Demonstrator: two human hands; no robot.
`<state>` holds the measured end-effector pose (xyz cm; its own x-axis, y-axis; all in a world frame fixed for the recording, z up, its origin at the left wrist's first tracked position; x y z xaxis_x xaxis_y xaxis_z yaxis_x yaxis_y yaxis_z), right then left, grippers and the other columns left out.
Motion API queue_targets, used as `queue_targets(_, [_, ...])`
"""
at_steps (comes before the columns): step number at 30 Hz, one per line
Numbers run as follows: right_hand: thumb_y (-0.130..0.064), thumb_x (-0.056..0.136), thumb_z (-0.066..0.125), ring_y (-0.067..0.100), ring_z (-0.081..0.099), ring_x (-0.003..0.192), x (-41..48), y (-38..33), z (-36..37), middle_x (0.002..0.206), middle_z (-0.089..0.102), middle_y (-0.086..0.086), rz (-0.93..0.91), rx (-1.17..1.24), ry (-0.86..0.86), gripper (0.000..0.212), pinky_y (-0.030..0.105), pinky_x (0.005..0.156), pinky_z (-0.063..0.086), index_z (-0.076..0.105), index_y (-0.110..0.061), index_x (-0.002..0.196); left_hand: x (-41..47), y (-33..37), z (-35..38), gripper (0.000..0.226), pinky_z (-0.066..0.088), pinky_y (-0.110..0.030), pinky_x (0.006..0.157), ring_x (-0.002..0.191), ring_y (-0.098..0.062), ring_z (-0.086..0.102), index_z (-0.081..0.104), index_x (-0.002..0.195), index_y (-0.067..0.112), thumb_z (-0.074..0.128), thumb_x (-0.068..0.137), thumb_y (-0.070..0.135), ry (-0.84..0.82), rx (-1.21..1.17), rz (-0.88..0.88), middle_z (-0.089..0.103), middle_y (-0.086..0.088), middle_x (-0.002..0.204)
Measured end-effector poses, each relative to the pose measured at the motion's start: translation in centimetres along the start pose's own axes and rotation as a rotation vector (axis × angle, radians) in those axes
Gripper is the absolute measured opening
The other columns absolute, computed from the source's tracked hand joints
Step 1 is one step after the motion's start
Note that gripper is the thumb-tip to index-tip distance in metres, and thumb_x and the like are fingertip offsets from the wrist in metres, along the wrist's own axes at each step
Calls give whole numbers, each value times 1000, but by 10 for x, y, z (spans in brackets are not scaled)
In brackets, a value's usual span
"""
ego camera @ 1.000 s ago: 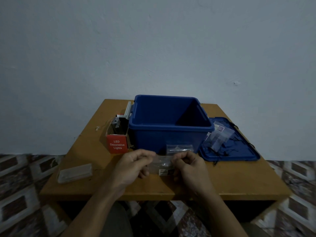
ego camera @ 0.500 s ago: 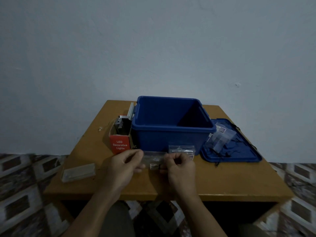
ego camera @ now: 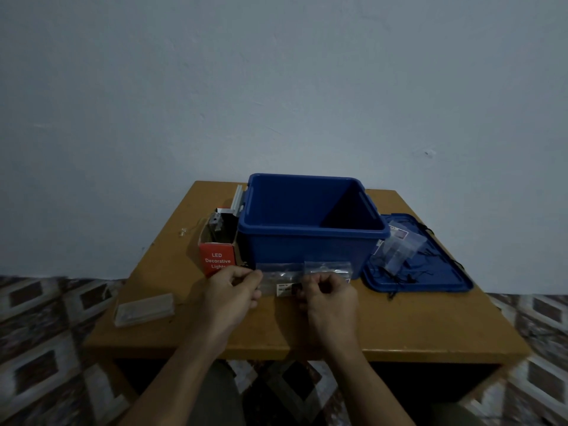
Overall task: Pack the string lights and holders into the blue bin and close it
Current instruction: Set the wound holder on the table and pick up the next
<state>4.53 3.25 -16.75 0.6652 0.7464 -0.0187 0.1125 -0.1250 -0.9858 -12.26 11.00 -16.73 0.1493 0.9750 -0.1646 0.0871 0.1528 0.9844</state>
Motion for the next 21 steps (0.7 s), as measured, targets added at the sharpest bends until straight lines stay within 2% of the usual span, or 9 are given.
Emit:
queue_targets(4, [-29,97,62,11,64,72,0,-5,-8,79,70,-2,-14,-56,1,15,21,57,46,68,-23,84,-1,3,5,9,59,-36,85,95,-19,69,66,104,18,62,96,18,6,11,19,68,-6,105])
queue_targets(8, [-28,96,62,11,65,75,2,-6,-13,82,69,-3,-28,-101,-30,11,23,60,47,68,-24,87,-2,3,7,9,57,-46,92,95,-22,68,69,98,19,63,93,14,11,57,10,70,-7,101])
queue_targets(10, [-27,96,62,9,64,76,2,-8,-14,84,68,-4,-44,-133,-46,9,21,59,45,67,-25,89,-5,4,8,11,57,-46,91,93,-22,68,72,90,20,63,94,15,-7,113,32,71,-4,95])
queue_targets(14, [-26,96,63,5,63,77,0,-11,-17,85,68,-7,-86,-201,-51,10,15,59,42,67,-24,87,-12,10,14,15,55,-30,77,90,-10,64,76,89,26,63,96,23,-66,229,90,70,9,94])
queue_targets(16, [-24,96,64,5,63,77,0,-10,-16,83,69,-6,-89,-209,-64,11,15,59,43,68,-24,85,-12,11,18,16,47,-21,73,95,-3,62,77,93,31,62,96,26,-135,278,100,70,15,99])
queue_targets(21, [-20,96,63,0,62,79,0,-13,-12,88,70,-9,-92,-248,-118,10,6,51,41,71,-23,91,-8,11,23,16,38,-15,71,101,2,56,75,106,30,61,97,30,-224,305,82,67,17,109])
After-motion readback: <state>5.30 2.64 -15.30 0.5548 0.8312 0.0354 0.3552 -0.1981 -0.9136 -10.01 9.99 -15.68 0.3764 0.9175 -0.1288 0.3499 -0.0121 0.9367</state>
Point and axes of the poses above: each hand's wrist, its own x-axis towards the middle knuckle, its own z-axis out of the palm, y = z × x, the point moved 5 cm from there along x, towards the middle knuckle
